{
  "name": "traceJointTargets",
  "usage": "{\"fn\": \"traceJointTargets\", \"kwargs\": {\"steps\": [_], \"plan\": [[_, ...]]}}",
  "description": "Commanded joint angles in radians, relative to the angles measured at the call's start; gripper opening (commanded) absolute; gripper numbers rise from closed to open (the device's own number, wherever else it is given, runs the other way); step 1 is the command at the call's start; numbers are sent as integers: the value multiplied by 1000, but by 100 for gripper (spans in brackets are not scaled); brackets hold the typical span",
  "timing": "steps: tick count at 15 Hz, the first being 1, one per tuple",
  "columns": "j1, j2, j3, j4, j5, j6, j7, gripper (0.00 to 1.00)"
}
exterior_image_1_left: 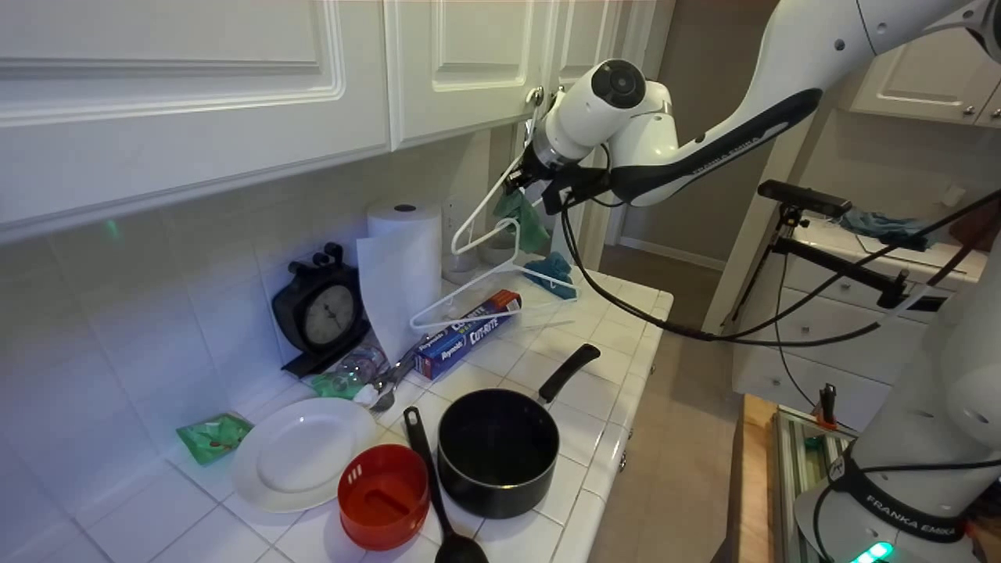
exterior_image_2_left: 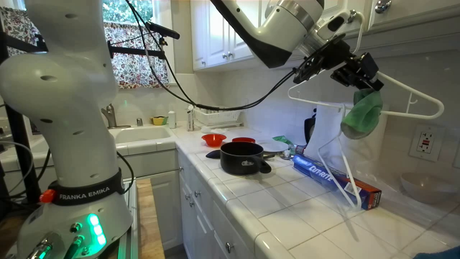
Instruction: Hang the green towel on the top hanger.
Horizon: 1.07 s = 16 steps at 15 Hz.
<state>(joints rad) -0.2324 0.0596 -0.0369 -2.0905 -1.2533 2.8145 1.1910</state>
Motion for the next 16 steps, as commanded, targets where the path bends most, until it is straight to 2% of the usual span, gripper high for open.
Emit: {"fn": "traceJointTargets", "kwargs": {"steps": [1,4,5,11,16], "plan": [[4,25,1,23,-12,-6,29,76],[4,21,5,10,17,-7,11,97],[4,14,7,1,37,-2,9,100],[-1,-16,18,-45,103,70,16,100],[-6,-64,40,-172,383,132,-138,100]]}}
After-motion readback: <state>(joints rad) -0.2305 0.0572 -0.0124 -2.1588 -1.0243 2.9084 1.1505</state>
